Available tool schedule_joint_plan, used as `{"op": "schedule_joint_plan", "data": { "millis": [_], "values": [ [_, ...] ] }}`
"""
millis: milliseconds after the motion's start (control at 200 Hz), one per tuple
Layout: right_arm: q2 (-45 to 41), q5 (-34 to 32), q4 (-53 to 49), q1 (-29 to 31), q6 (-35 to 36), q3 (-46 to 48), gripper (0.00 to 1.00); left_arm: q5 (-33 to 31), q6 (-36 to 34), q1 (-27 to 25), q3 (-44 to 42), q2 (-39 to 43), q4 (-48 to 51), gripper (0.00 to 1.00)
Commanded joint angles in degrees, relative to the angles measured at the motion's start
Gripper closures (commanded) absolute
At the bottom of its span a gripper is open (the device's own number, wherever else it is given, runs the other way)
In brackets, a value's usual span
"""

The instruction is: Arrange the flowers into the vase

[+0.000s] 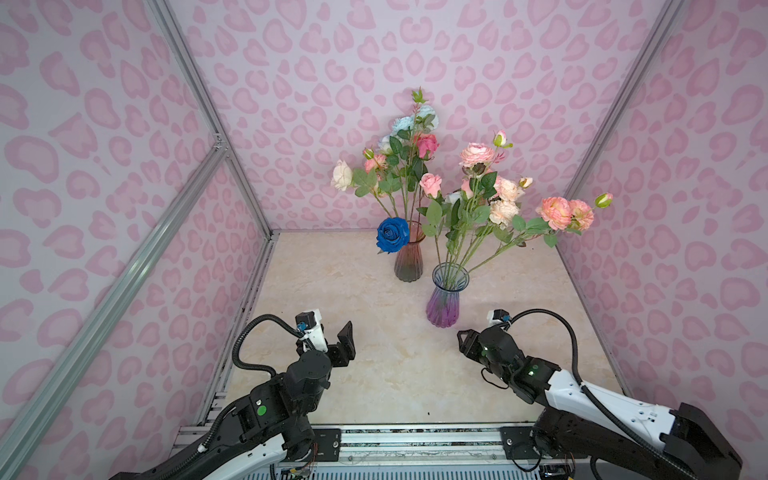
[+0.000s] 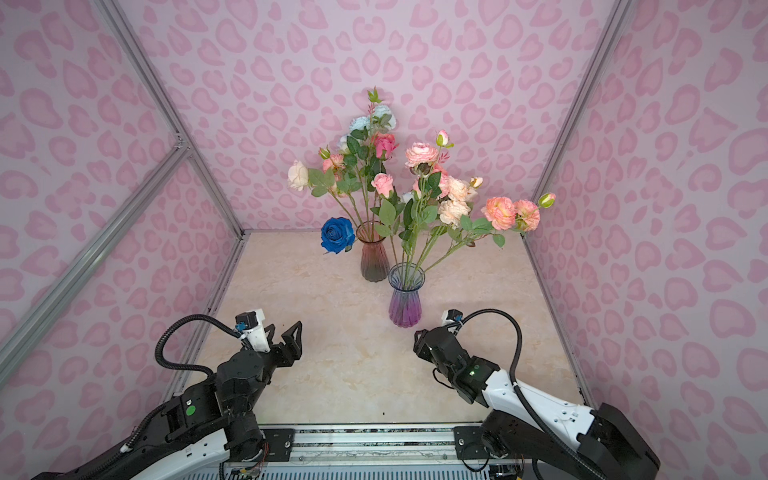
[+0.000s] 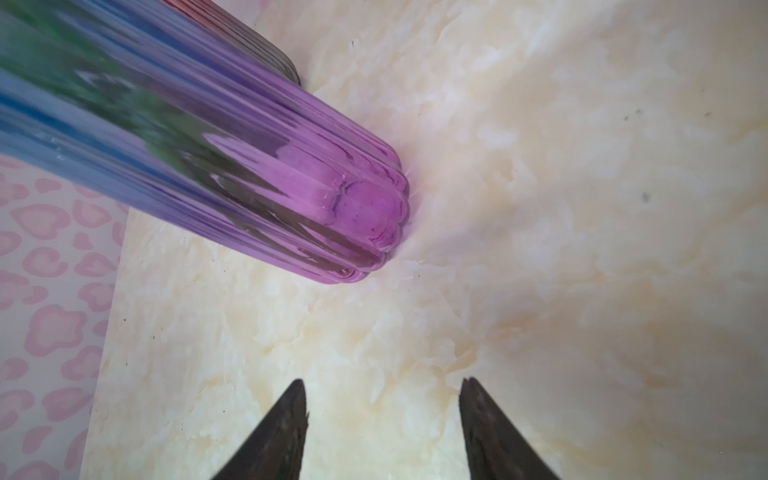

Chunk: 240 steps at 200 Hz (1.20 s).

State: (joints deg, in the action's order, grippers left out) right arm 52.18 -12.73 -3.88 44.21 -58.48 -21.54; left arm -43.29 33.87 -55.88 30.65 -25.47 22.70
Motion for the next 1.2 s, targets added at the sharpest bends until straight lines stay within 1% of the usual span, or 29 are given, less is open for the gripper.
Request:
{"op": "schedule_joint_plan", "data": {
  "millis": [0, 80, 180, 240, 360, 410, 440, 470, 480, 500, 520, 595, 640, 665, 720, 815, 845, 875, 915, 960, 1090, 1140, 1195],
  "values": [
    [-6.8, -5.5, -7.7, 0.0, 5.0, -0.1, 0.38, 1.3, -1.0, 0.0, 2.8, -2.0, 0.6, 0.02],
    [-13.2, -9.1, -11.3, -0.6, 7.3, -0.1, 0.36, 1.8, -1.7, 0.0, 4.9, -4.8, 1.8, 0.02],
    [-20.3, -12.1, -15.0, -1.5, 11.5, -0.7, 0.33, -1.1, 0.9, 0.0, 6.6, -7.8, 4.4, 0.02],
    [-23.2, -13.9, -16.6, -1.9, 14.1, -1.4, 0.31, -1.8, 0.4, 0.0, 7.0, -9.0, 4.6, 0.02],
    [-24.2, -15.9, -16.6, -2.5, 20.3, -3.8, 0.26, -2.5, -1.0, 0.0, 7.9, -10.3, 4.1, 0.02],
    [-23.4, -16.3, -16.2, -2.5, 23.3, -5.1, 0.22, -2.6, 0.6, 0.0, 8.0, -10.4, 4.3, 0.02],
    [-22.7, -15.8, -15.6, -2.6, 26.5, -6.1, 0.20, -3.1, 0.6, 0.0, 7.5, -10.2, 2.7, 0.02],
    [-21.4, -16.3, -15.8, -2.6, 28.1, -7.5, 0.20, -3.4, -0.7, 0.0, 6.7, -10.0, 0.5, 0.02],
    [-21.0, -16.6, -15.9, -2.6, 28.1, -7.9, 0.16, -3.3, -1.2, 0.0, 6.3, -9.9, -0.4, 0.02],
    [-20.5, -17.1, -15.9, -2.6, 28.4, -8.7, 0.04, -3.2, -2.2, 0.0, 5.7, -9.9, -2.1, 0.02],
    [-19.9, -17.3, -15.5, -2.6, 28.7, -9.1, 0.02, -3.0, -3.0, 0.0, 5.1, -9.8, -3.8, 0.02],
    [-19.8, -19.0, -12.8, -2.7, 24.1, -9.2, 0.02, -3.7, -4.4, 0.0, 3.7, -10.4, -7.1, 0.02],
    [-20.4, -20.3, -9.3, -2.6, 23.9, -8.0, 0.02, -3.2, -6.0, 0.0, 3.5, -11.3, -8.3, 0.02],
    [-20.8, -21.1, -6.8, -2.6, 24.8, -7.0, 0.02, -2.6, -8.0, 0.1, 3.3, -12.0, -9.4, 0.02],
    [-21.4, -22.4, -1.7, -2.6, 27.5, -4.6, 0.02, 1.0, -13.4, 0.1, 3.2, -13.8, -11.3, 0.02],
    [-22.1, -23.9, 4.1, -2.7, 31.6, -1.4, 0.02, 3.1, -15.7, 0.2, 2.5, -16.1, -13.3, 0.02],
    [-22.5, -24.1, 5.4, -2.9, 33.3, -0.6, 0.02, 4.1, -17.3, 0.3, 1.5, -15.9, -15.7, 0.02],
    [-22.9, -24.0, 6.4, -3.1, 34.7, 0.0, 0.02, 5.8, -20.4, 0.5, -0.1, -15.5, -18.8, 0.02],
    [-23.3, -23.9, 6.3, -3.7, 35.2, 0.3, 0.02, 6.7, -22.9, 0.9, -1.9, -14.9, -22.5, 0.02],
    [-23.7, -23.4, 5.5, -4.7, 35.6, 0.2, 0.02, 7.1, -23.0, 1.8, -2.7, -14.3, -24.5, 0.02],
    [-24.9, -21.2, 4.5, -9.2, 36.9, 1.0, 0.02, 13.1, -23.6, 7.2, -4.2, -12.9, -28.4, 0.02],
    [-25.6, -19.5, 5.9, -11.2, 37.7, 2.1, 0.02, 15.8, -22.8, 9.6, -3.5, -12.5, -27.9, 0.02],
    [-26.0, -17.6, 7.5, -13.2, 38.2, 3.0, 0.02, 16.2, -22.3, 11.3, -2.6, -12.1, -27.2, 0.02]
  ]
}}
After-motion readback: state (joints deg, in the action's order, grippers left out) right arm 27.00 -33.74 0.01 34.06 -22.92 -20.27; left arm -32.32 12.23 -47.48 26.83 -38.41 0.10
